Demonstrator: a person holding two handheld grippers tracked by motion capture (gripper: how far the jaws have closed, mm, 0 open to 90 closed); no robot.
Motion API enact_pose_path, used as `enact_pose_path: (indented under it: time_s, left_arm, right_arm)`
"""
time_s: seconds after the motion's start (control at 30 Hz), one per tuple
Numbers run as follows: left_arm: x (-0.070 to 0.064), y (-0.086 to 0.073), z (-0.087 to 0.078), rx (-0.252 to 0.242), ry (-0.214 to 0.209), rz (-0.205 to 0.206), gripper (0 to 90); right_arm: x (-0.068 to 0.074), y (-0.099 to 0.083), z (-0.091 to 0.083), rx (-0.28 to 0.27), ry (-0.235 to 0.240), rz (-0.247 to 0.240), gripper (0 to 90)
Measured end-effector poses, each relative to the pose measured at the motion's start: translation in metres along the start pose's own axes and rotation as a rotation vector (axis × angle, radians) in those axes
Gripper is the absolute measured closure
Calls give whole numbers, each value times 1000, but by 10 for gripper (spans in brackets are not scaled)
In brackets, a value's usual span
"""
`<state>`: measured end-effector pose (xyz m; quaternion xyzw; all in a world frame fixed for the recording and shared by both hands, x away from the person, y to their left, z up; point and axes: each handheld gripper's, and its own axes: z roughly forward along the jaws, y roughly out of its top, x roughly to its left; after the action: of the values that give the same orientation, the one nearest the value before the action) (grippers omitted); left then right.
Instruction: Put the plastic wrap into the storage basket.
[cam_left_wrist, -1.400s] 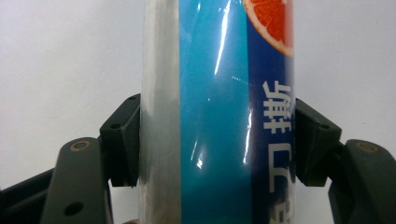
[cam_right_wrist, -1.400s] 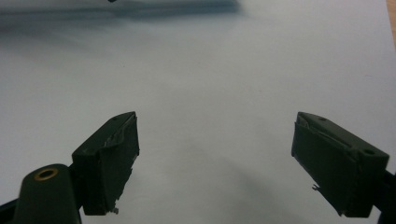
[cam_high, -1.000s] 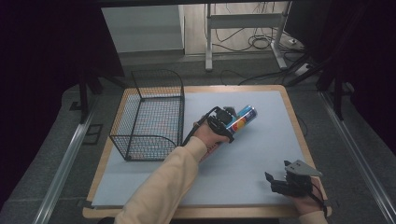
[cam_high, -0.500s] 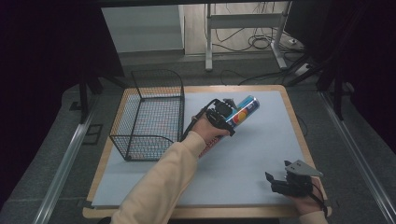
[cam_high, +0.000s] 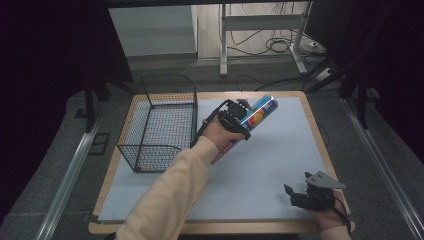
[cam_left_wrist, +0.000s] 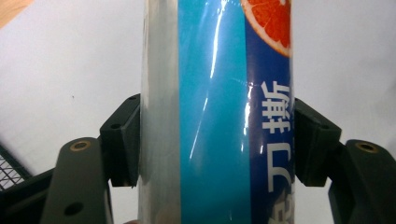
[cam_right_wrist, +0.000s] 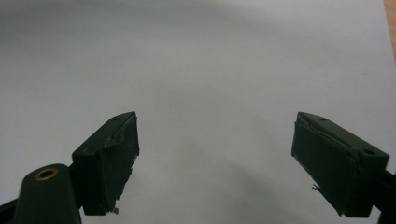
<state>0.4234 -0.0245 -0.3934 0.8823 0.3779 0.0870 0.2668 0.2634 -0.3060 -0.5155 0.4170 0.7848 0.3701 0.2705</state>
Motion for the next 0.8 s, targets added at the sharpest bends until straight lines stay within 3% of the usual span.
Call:
enact_pose_path:
  time_s: [0.53,0.8]
  left_arm:
    - [20,9,-30,-71,18,-23,318]
    - [28,16,-38,-84,26,-19,319]
  right_arm:
    - [0,-1,0,1,1,3,154]
    - [-1,-1,0,0,-2,-4,154]
